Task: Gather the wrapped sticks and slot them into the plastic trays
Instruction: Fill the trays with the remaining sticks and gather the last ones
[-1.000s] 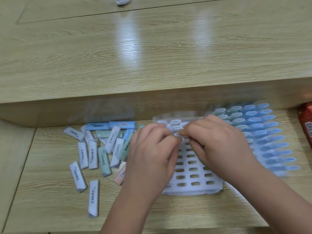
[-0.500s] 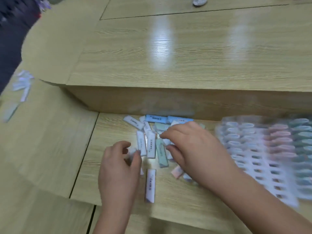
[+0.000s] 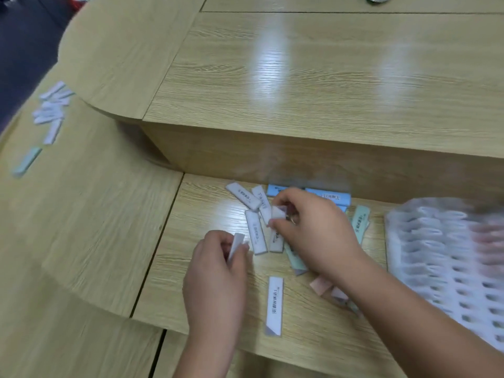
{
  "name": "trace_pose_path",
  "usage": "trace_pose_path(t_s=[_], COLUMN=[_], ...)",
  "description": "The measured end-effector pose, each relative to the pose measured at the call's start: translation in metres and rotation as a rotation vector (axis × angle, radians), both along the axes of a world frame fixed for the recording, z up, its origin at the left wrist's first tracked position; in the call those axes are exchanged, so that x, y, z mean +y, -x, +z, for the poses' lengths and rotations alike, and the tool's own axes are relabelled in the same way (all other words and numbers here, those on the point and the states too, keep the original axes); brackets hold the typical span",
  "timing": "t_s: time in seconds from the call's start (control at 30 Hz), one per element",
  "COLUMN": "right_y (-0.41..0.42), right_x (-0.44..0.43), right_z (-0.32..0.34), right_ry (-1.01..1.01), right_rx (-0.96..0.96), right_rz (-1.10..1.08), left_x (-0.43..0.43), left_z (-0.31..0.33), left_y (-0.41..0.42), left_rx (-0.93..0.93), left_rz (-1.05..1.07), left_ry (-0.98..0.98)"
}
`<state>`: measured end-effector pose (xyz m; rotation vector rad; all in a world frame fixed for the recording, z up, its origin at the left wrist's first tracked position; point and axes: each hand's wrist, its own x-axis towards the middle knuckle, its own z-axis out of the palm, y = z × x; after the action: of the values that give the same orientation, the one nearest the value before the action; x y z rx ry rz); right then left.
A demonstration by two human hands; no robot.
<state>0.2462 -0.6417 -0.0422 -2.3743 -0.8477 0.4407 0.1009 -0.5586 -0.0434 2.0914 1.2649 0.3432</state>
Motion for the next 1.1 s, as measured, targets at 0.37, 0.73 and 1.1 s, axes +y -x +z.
trace_pose_path(t_s=[0.37, 0.73, 1.1], right_y=[-0.052, -0.060, -0.054], right_x=[-0.132, -0.246, -0.238], right_z=[0.073, 0.065, 0.029], right_ry=[-0.536, -0.499, -0.396], right_rx=[0.201, 0.006, -0.212], right_rz=[-0.308, -0.469, -0.140], left_x=[-0.040, -0.128, -0.144], left_z=[0.051, 0.063, 0.059], left_y=[-0.041, -0.109, -0.092], left_rx=[-0.193, -0.401, -0.492], left_rz=[-0.493, -0.582, -0.750], left_ry=[0.137, 0.167, -0.277])
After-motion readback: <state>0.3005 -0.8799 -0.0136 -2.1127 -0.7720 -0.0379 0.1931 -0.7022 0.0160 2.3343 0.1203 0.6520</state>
